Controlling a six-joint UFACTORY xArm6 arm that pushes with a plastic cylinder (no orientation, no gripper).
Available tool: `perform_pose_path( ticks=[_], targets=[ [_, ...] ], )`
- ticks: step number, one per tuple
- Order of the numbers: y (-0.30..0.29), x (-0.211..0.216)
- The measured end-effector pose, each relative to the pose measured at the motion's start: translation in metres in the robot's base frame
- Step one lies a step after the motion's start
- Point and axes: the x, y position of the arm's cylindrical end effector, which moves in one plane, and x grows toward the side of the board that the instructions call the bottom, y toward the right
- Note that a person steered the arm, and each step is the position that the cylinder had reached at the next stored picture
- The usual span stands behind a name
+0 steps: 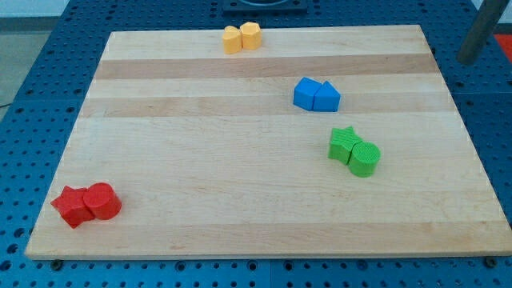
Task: Point at the green star
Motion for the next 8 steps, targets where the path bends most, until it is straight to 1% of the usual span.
perform_pose_path(
  ticks=[3,4,5,6,7,8],
  targets=[
    [0.000,0.002],
    [-0.002,0.044],
    [-0.023,0.096],
    [-0.067,0.126],
    [-0.145,0.143],
    [-0.223,0.150]
  ],
)
